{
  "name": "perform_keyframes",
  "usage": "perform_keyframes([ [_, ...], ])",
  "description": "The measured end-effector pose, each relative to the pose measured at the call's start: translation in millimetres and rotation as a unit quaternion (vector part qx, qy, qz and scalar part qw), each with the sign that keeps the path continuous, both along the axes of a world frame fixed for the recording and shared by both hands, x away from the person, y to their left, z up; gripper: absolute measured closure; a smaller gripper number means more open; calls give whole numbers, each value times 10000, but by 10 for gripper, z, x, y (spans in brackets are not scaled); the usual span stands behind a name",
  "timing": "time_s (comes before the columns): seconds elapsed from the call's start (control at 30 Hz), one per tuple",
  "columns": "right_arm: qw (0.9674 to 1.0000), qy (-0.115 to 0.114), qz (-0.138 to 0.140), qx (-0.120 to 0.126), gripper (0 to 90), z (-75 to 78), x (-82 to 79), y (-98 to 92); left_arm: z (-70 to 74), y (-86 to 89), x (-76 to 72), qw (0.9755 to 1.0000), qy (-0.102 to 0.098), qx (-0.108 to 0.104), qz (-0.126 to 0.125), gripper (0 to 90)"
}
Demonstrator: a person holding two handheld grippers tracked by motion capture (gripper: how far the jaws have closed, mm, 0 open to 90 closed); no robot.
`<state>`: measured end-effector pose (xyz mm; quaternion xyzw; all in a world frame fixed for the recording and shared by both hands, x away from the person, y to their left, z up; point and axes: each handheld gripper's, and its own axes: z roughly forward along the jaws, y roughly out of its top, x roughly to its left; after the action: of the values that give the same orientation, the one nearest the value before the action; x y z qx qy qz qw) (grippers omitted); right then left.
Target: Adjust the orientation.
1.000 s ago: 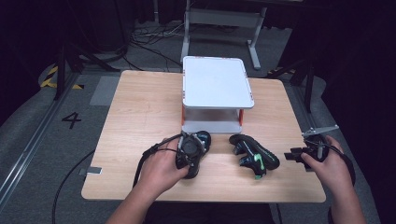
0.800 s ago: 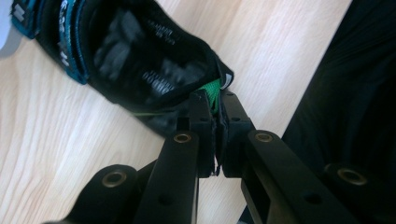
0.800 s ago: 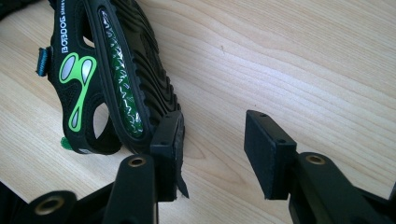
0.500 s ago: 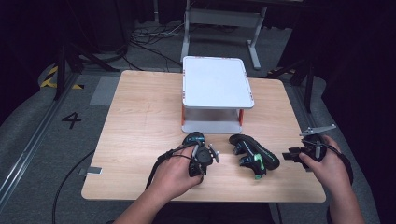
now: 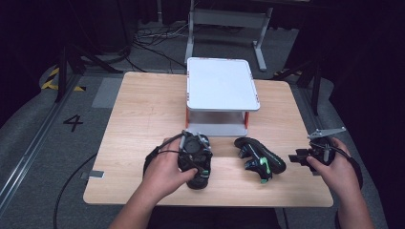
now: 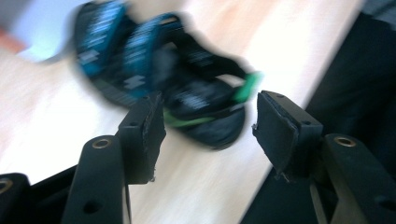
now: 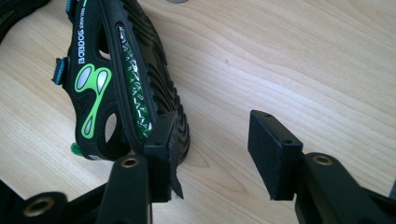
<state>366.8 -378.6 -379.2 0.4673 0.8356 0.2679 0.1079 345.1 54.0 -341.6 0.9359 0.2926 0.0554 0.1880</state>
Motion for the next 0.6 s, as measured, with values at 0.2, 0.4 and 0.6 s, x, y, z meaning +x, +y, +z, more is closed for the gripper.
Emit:
perform_keyframes([
  [0.2,9999,-81,72,13,467,25,-44,23,6,348,120,9975,-86,140,693,356],
  [0.4,9998,-23,133,136,477,63,-104,45,-87,651,269,9930,47,276,1150,308],
  [0.6,9998,14,185,-106,462,93,-137,69,-205,923,369,9846,292,609,1609,293],
])
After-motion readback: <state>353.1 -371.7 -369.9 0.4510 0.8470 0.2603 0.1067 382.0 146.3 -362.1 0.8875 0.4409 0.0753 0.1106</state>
